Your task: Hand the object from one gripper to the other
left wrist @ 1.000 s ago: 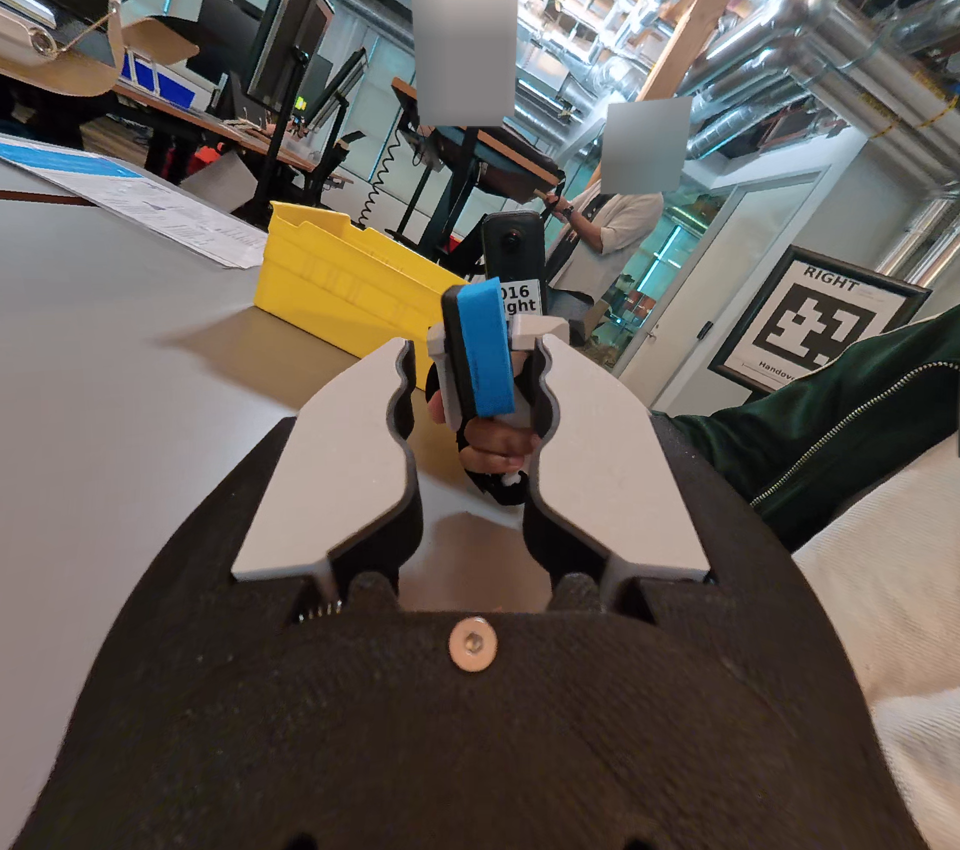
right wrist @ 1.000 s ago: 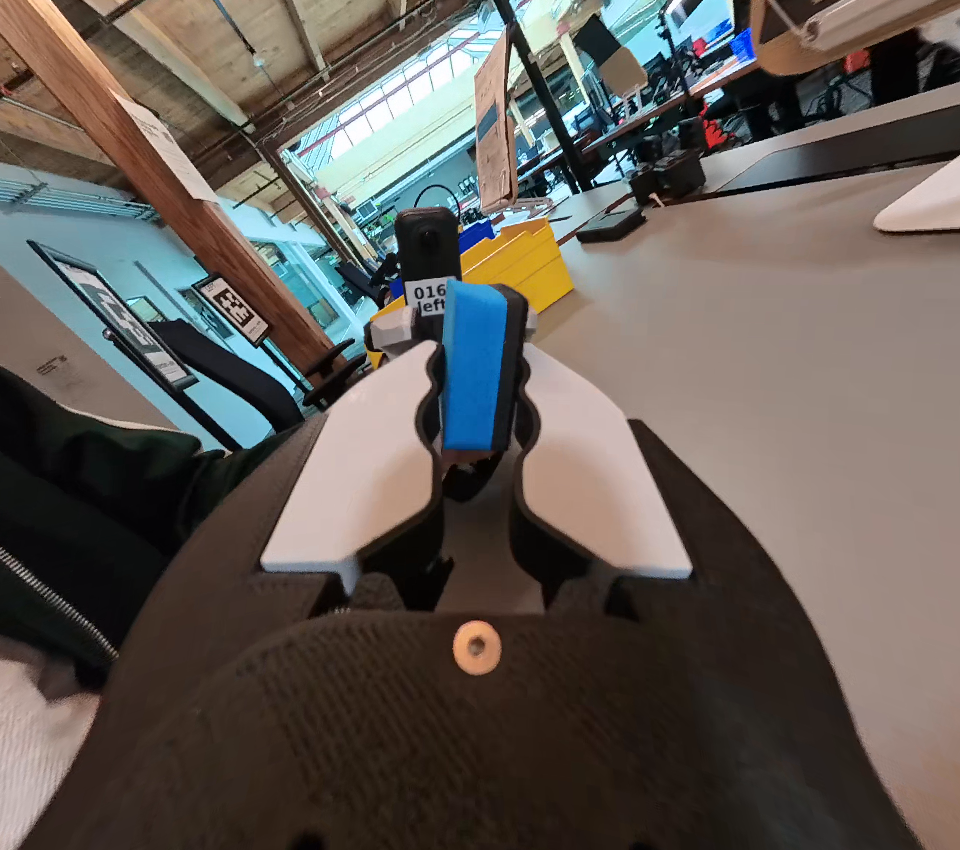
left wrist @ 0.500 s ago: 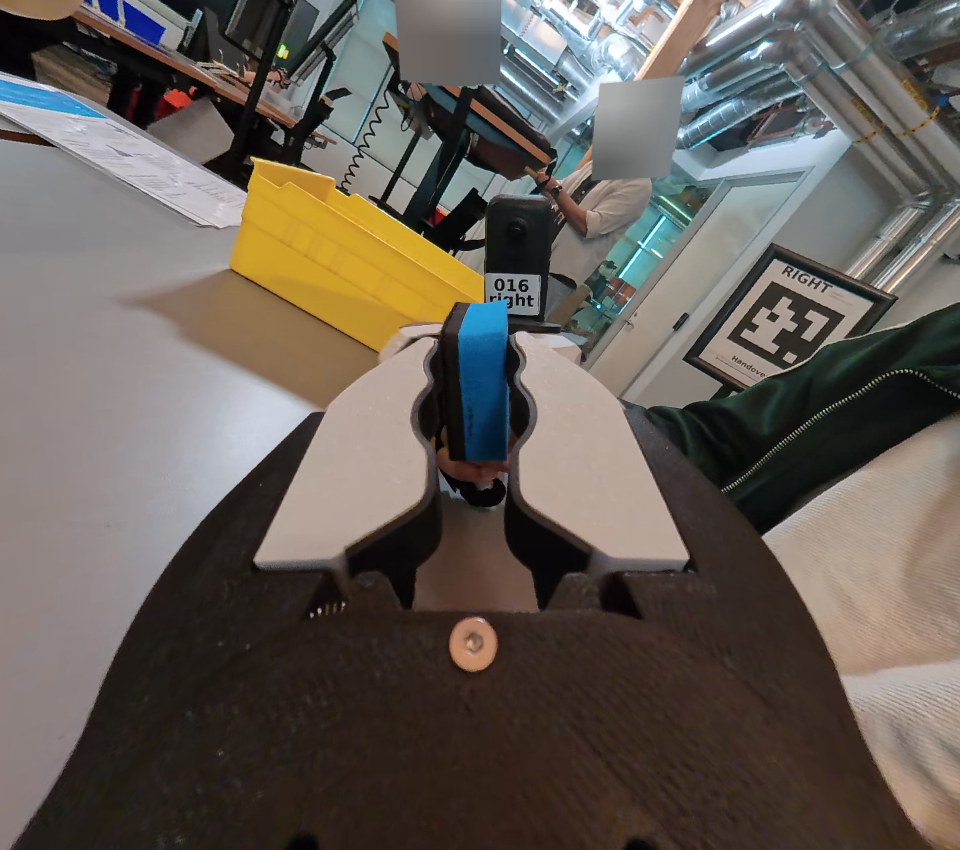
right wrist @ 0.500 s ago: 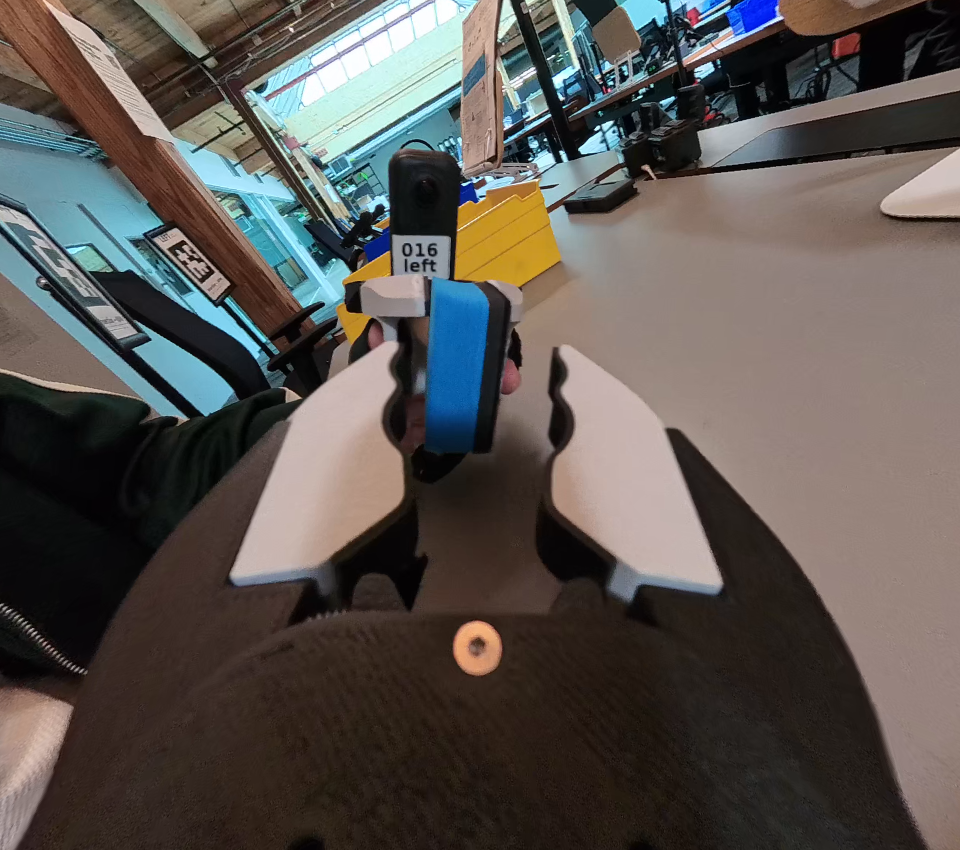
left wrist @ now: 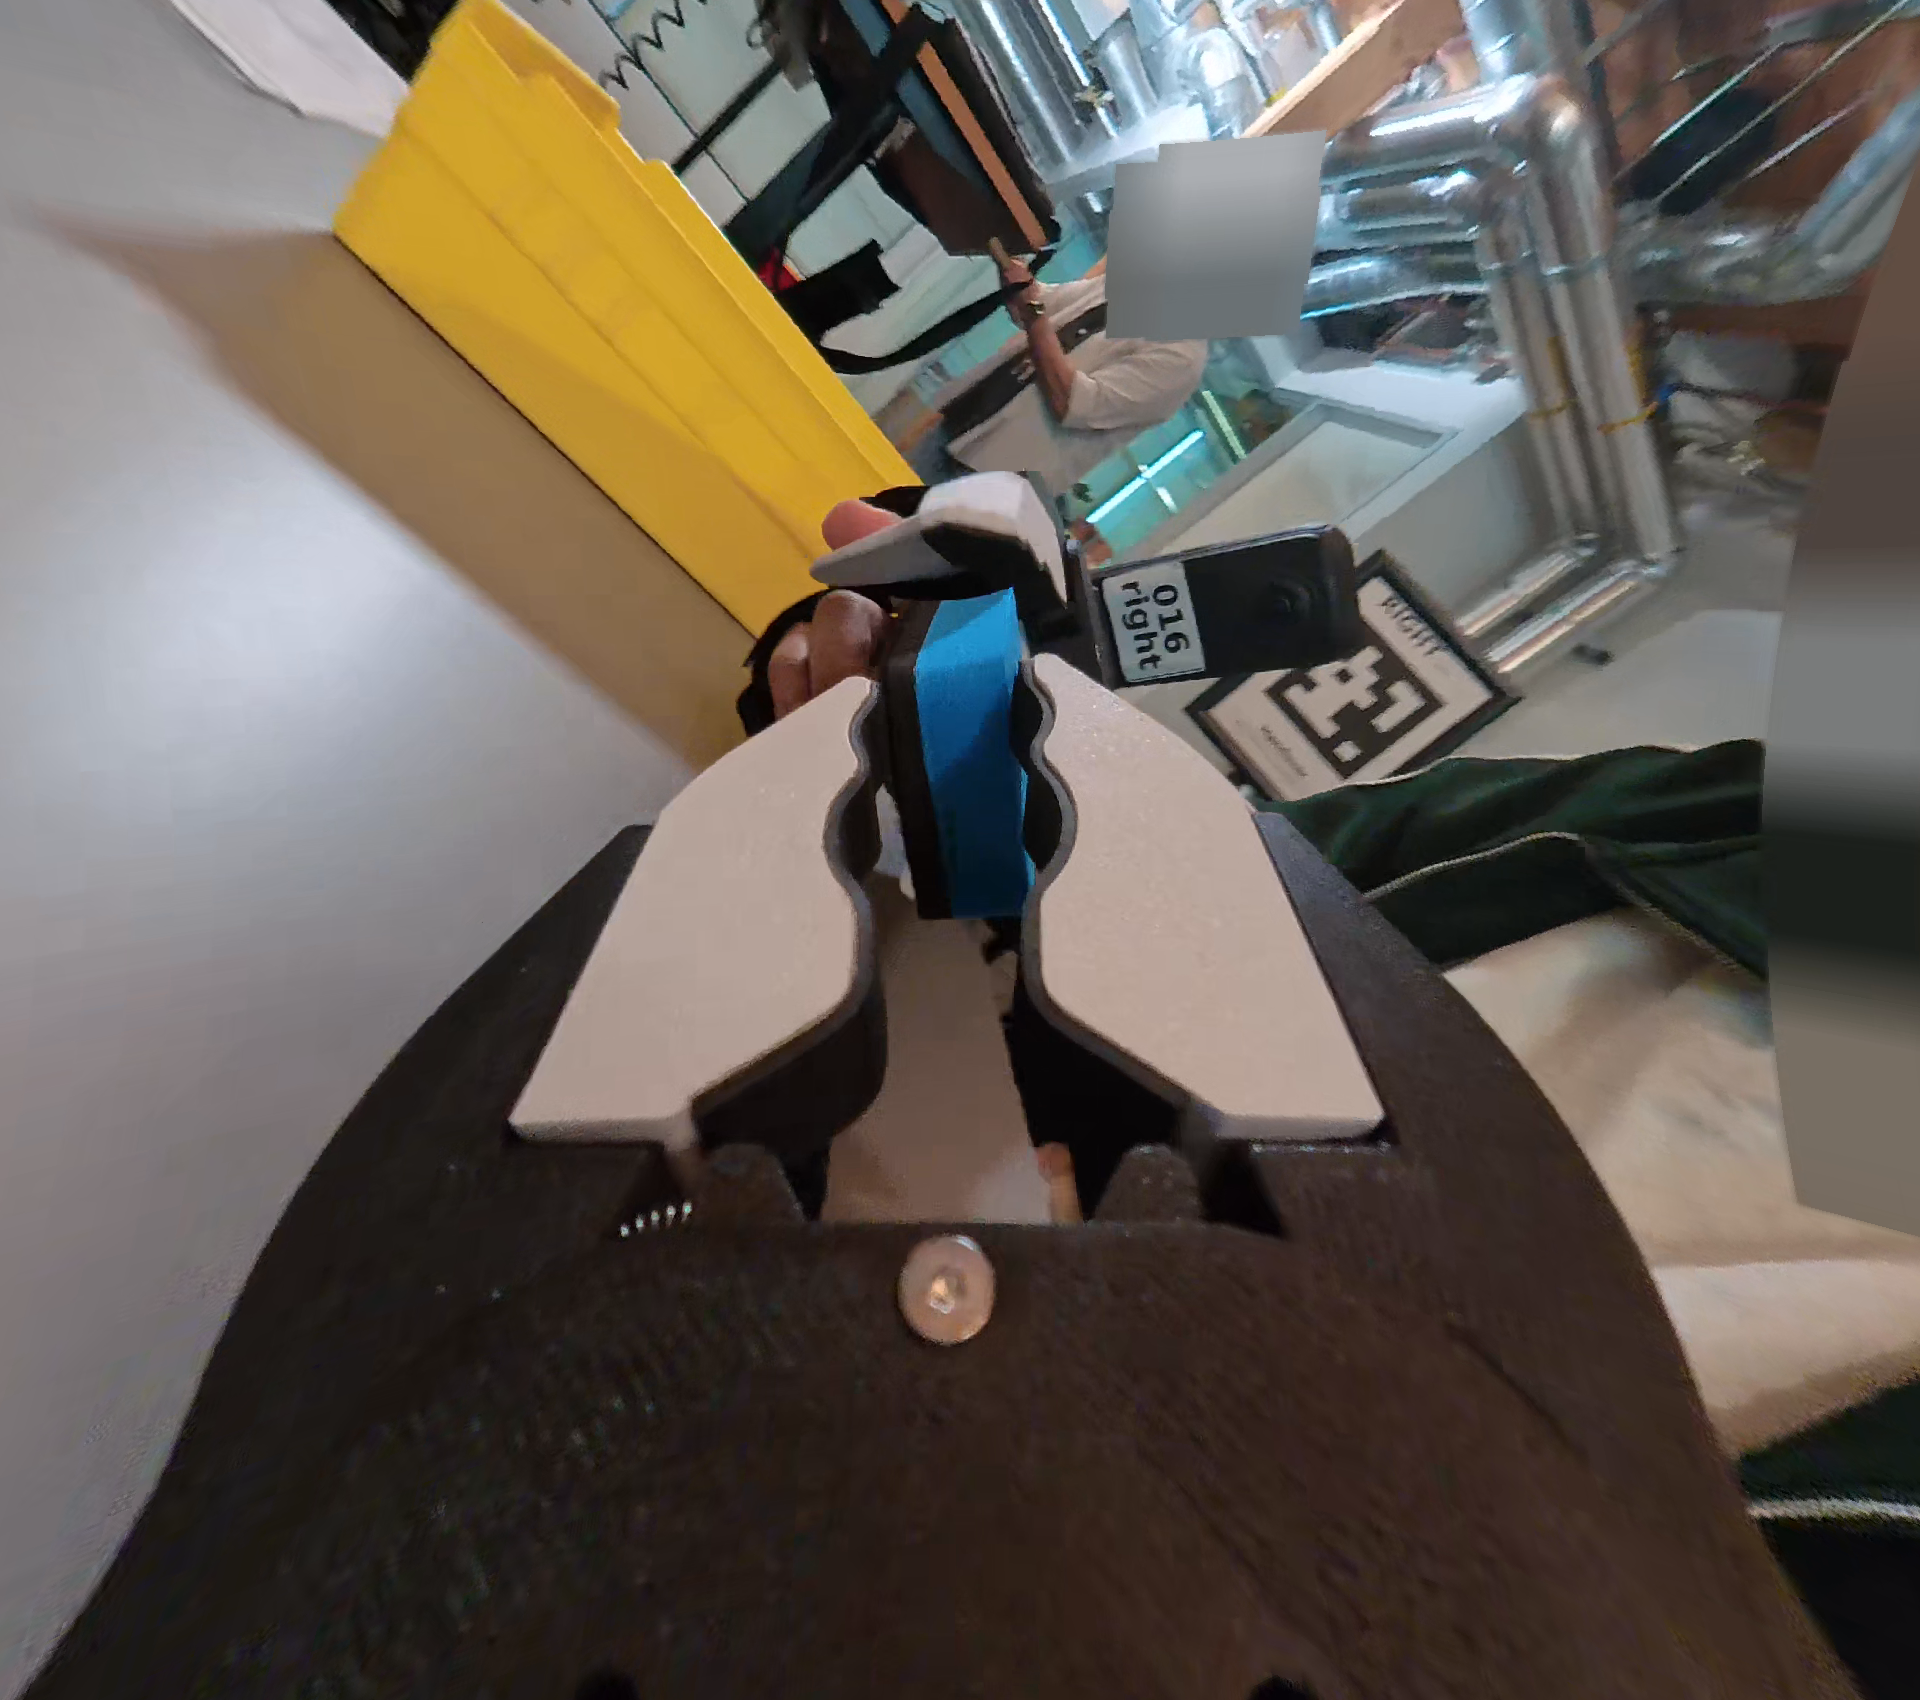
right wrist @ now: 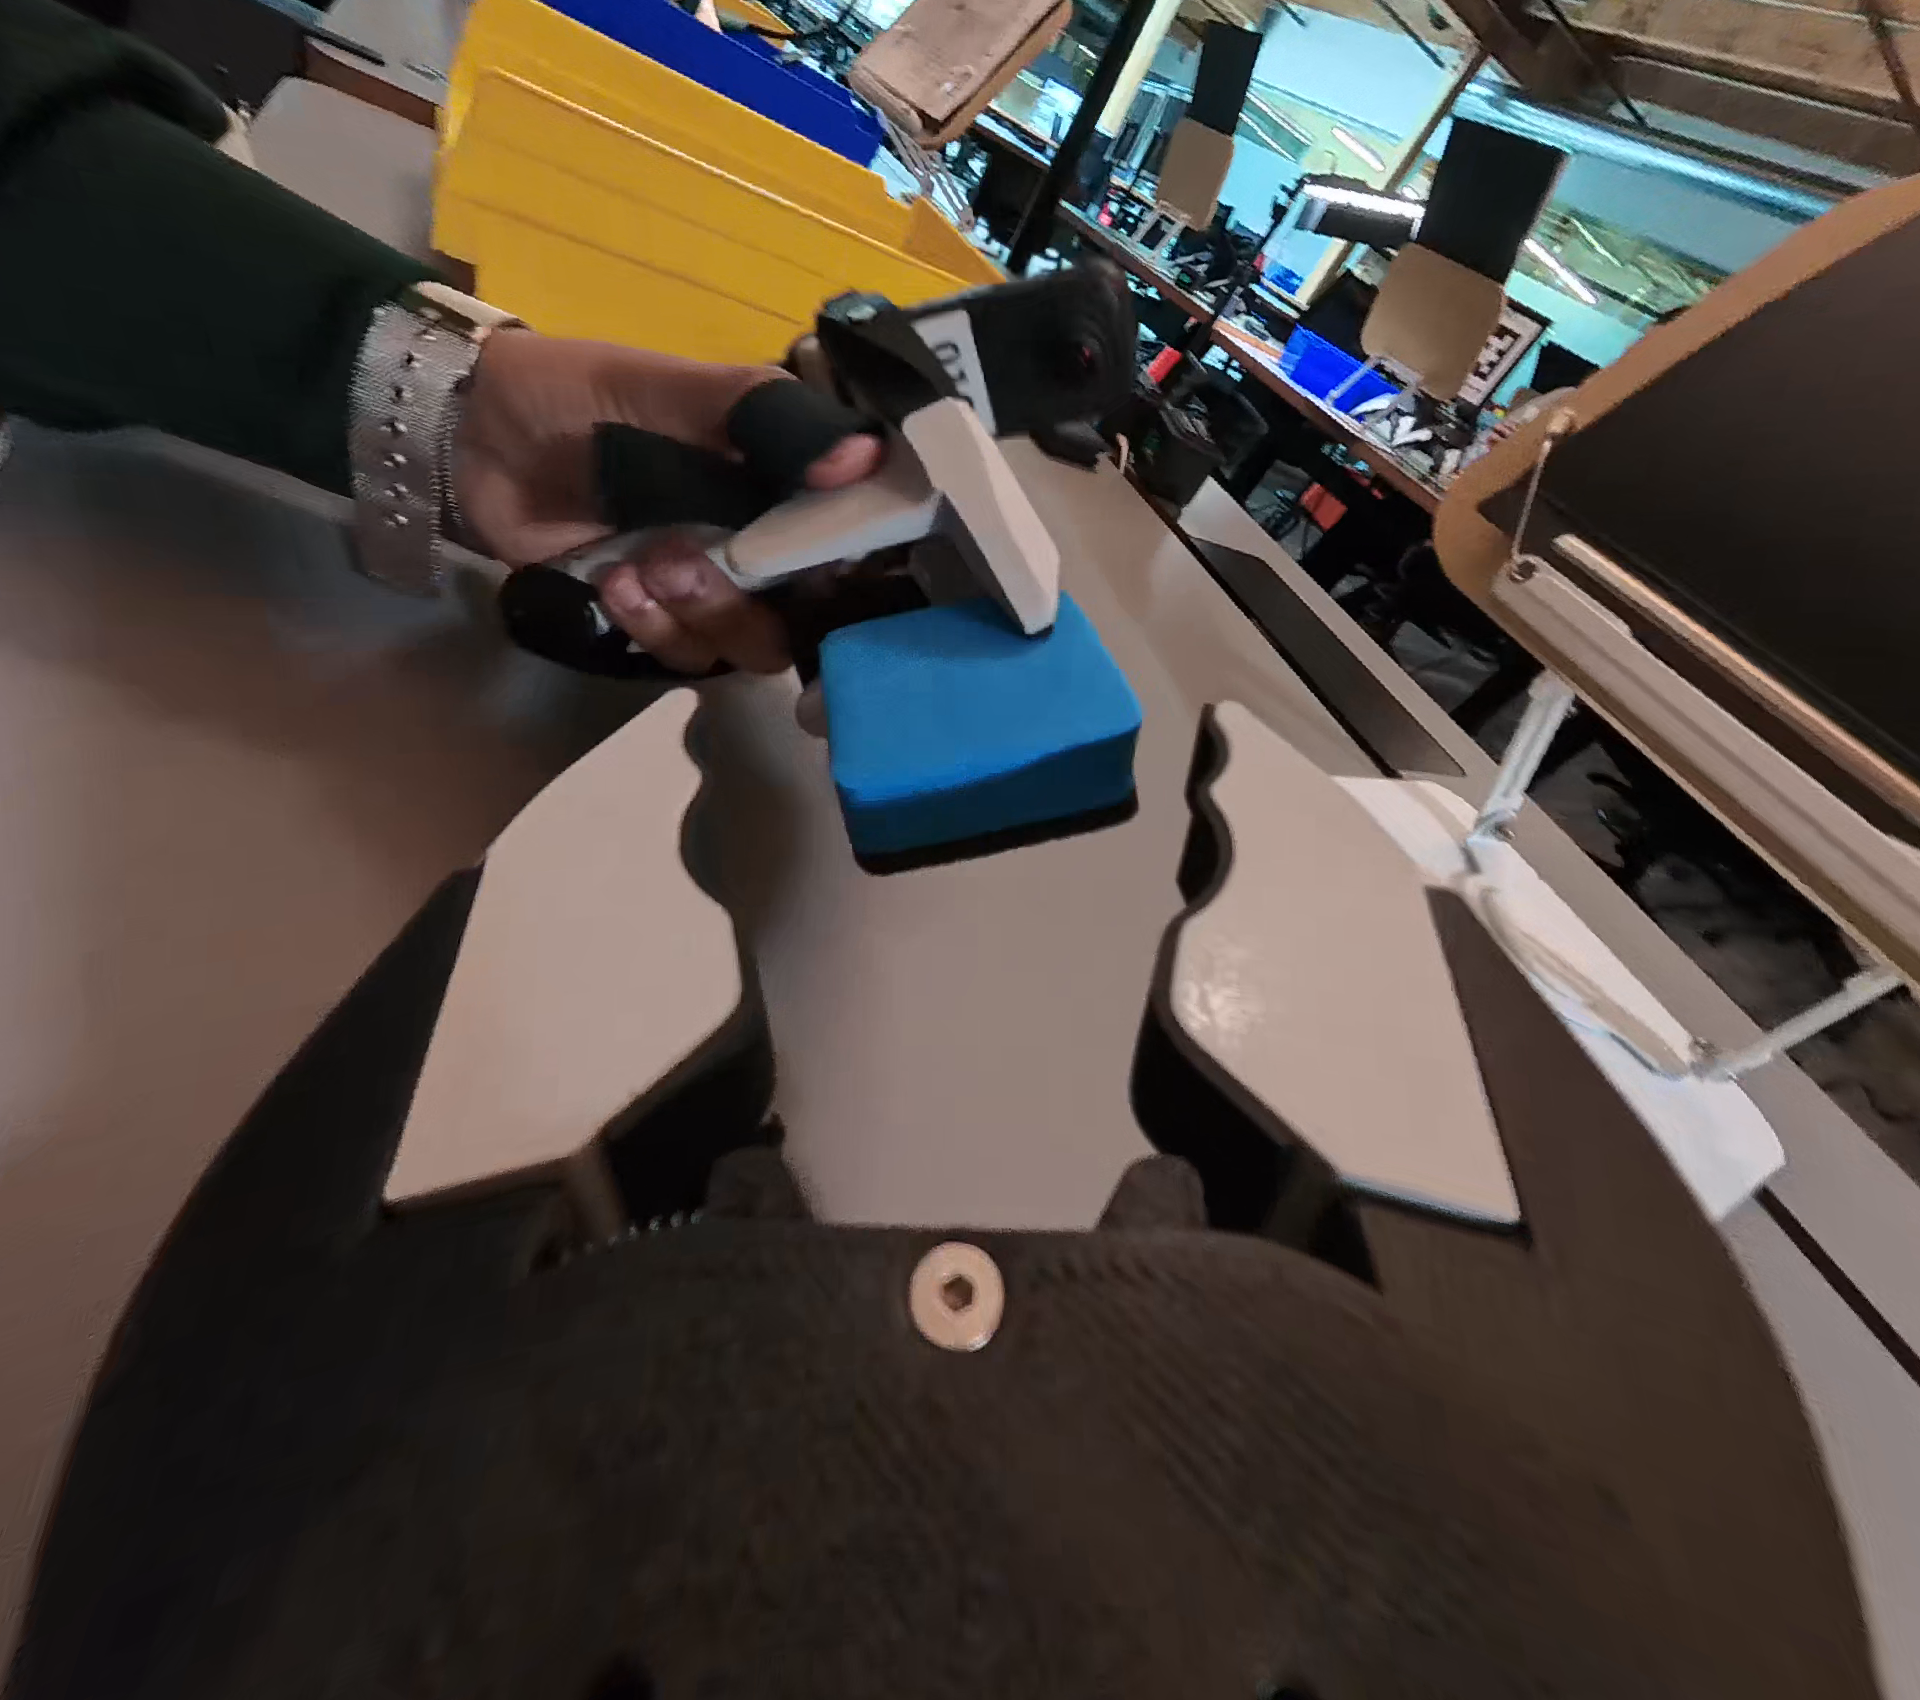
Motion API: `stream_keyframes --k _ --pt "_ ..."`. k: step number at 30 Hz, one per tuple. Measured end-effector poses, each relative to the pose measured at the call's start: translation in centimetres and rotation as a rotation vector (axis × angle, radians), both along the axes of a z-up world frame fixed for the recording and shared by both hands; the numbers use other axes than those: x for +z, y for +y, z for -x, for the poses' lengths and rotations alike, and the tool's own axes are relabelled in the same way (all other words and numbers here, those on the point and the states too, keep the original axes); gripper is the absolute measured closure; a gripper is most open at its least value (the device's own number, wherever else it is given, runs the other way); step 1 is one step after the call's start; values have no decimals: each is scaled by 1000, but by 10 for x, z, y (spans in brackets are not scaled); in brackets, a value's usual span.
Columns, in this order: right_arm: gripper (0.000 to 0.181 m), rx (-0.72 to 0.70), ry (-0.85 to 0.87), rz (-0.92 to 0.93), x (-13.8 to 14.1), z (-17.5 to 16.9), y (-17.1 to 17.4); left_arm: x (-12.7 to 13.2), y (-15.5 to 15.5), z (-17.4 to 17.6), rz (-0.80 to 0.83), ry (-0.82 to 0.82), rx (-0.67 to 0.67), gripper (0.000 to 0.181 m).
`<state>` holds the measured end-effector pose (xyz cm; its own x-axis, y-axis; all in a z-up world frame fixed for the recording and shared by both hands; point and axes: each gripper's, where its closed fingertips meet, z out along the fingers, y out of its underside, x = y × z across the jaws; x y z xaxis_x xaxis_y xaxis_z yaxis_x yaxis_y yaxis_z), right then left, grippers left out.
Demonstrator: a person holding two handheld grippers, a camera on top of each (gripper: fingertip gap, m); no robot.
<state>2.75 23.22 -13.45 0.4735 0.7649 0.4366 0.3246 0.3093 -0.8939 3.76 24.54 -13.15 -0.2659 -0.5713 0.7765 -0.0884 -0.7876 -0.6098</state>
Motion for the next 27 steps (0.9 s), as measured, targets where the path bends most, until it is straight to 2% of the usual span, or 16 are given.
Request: stream_keyframes --k 3,6,8,14,16,21,24,27 --pt "107 34 -5 -1 1 2 -6 0 -6 1 80 -7 -73 156" --pt "111 53 -14 15 -1 4 -8 -5 -13 -1 129 17 -144 156" --pt "121 75 -38 28 -6 6 -10 -8 -17 -3 144 36 -170 156" --pt "122 88 -16 80 -6 7 -12 -8 -17 -3 125 20 -164 155" --pt "122 80 -18 85 -7 7 -11 -8 -15 -4 97 11 -135 152" --pt "122 -47 -72 121 -16 -4 5 -26 11 -6 13 116 72 117" --pt "122 -206 -203 156 -32 -16 20 -39 22 -5 -111 238 182 105" --pt "122 -344 -411 75 -45 -26 30 -54 21 -8 -265 402 225 103"
